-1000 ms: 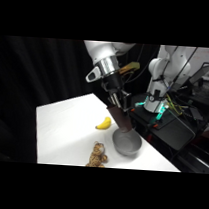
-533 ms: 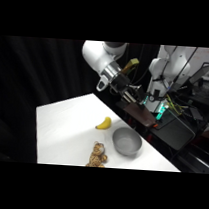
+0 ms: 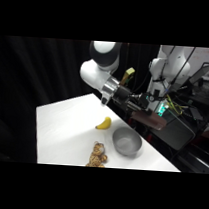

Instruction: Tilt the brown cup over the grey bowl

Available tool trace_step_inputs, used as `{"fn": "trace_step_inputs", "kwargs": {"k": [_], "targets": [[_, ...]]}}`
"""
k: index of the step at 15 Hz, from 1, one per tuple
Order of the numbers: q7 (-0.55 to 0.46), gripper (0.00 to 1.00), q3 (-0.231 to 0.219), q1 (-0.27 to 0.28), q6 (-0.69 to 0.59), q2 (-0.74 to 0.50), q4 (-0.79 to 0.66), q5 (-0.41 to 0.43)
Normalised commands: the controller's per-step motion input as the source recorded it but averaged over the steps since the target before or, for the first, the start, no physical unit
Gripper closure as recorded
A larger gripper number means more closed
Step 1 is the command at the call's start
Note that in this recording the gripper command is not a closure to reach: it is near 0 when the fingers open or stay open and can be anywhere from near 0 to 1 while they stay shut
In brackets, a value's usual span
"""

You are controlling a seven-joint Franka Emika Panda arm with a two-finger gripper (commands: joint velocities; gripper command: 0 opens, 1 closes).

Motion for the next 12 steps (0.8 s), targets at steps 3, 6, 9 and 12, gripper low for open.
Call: {"fn": "trace_step_inputs", "kwargs": {"k": [3, 6, 9, 12], "targets": [[-0.01, 0.16, 0.034, -0.075, -0.25, 0.06, 0.22, 0.036], [0.15, 0.15, -0.010, 0.012, 0.14, -0.18, 0.10, -0.338], [0.23, 0.15, -0.027, 0.024, 0.33, -0.26, -0.01, -0.502], [0.23, 0.15, -0.013, -0.004, 0.29, -0.25, 0.05, -0.508]]}}
